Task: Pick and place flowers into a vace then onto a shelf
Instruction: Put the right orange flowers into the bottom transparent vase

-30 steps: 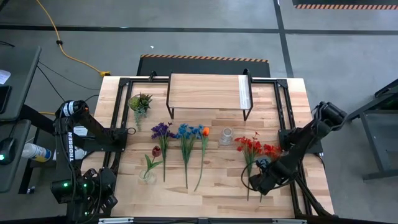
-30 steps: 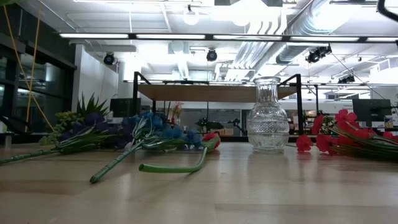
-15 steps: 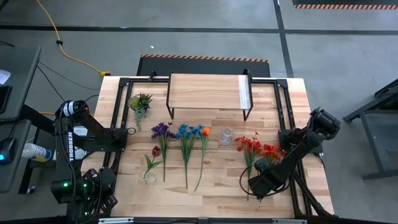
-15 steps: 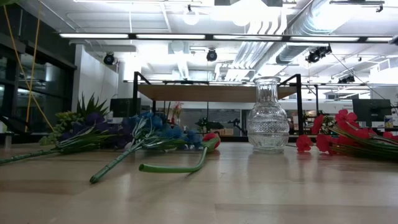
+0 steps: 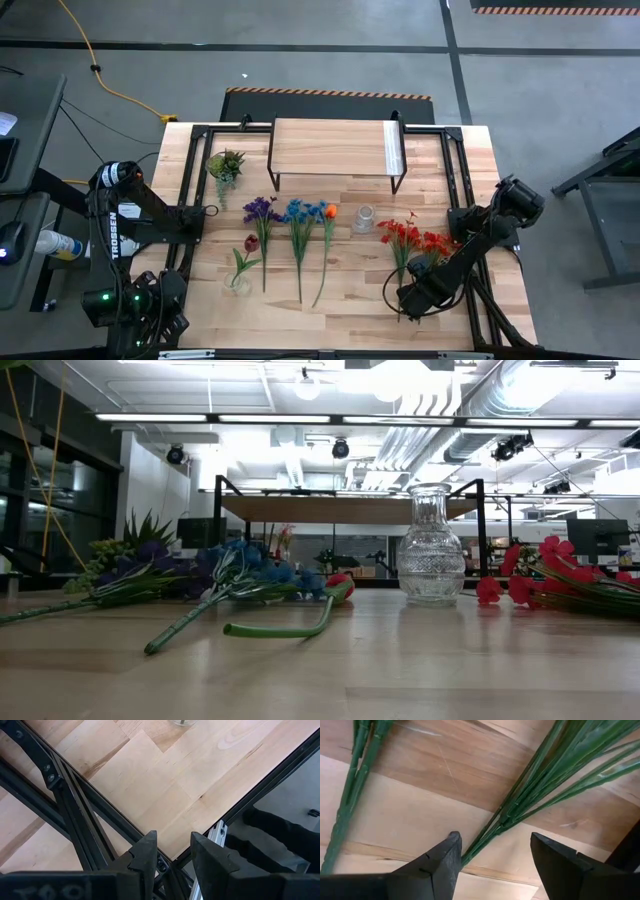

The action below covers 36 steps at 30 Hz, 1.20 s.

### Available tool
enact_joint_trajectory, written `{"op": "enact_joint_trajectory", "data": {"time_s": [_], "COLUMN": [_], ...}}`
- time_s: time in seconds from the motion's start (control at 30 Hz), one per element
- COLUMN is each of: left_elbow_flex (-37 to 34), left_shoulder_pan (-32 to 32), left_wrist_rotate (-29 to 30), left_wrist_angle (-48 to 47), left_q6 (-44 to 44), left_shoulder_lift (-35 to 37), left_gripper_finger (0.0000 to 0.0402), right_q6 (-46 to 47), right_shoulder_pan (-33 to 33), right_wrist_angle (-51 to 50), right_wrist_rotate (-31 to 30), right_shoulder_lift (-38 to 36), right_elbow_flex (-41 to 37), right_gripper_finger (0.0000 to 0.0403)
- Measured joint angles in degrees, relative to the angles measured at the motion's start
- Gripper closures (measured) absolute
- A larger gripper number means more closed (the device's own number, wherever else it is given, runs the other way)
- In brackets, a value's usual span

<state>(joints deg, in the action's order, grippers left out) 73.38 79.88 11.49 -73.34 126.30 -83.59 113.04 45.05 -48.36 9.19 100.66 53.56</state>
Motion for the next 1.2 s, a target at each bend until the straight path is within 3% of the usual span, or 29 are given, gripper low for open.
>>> {"op": "enact_joint_trajectory", "data": {"time_s": [0.47,1.2], "left_elbow_flex": [0.0,0.0], "left_shoulder_pan": [0.0,0.0], "left_wrist_rotate": [0.1,0.2], "left_wrist_angle": [0.0,1.6], "left_q6": [0.0,0.0], "left_shoulder_lift": [0.0,0.0], "left_gripper_finger": [0.025,0.025], "right_q6": [-1.0,-1.1], "right_shoulder_pan": [-0.1,-0.8], "right_wrist_angle": [1.3,2.4], "right_wrist_rotate": [-1.9,-3.6], "right_shoulder_lift": [0.1,2.0], "right_elbow_flex": [0.0,0.0], "right_gripper_finger": [0.0258,0.0261]}}
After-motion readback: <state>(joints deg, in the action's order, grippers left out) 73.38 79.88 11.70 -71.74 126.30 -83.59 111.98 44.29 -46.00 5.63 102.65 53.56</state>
